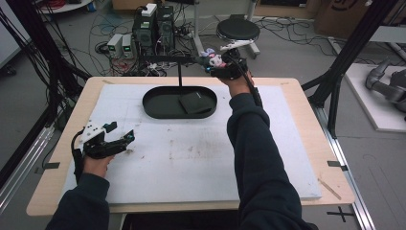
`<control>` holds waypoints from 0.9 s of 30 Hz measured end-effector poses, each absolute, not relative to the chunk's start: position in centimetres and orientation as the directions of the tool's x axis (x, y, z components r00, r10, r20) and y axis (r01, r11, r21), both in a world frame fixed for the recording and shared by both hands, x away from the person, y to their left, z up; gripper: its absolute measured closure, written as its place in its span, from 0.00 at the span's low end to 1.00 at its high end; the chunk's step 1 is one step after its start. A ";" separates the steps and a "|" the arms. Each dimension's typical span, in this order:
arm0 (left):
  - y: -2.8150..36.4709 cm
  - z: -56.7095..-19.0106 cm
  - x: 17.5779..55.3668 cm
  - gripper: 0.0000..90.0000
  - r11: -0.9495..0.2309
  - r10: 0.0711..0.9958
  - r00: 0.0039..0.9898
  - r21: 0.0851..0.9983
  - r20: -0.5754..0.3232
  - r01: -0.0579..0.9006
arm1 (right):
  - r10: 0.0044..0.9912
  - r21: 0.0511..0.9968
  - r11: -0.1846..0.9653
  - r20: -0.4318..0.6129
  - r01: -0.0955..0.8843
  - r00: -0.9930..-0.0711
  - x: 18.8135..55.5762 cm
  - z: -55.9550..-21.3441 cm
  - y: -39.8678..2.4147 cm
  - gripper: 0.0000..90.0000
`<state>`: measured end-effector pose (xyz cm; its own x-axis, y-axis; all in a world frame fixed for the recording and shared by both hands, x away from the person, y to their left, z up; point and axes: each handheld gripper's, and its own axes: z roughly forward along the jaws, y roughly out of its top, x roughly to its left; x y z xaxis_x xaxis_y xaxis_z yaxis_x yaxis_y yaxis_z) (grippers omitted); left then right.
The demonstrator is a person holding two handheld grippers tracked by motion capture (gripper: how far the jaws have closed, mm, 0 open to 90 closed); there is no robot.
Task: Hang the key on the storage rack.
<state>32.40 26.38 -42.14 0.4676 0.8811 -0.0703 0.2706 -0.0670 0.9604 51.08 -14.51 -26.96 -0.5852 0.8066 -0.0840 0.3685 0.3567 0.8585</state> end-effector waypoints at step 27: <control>26.7 -42.2 32.2 0.24 -0.066 0.887 0.457 0.959 -0.070 0.276 | 0.872 0.768 0.382 -0.115 0.514 -0.475 52.6 -34.2 -14.5 0.45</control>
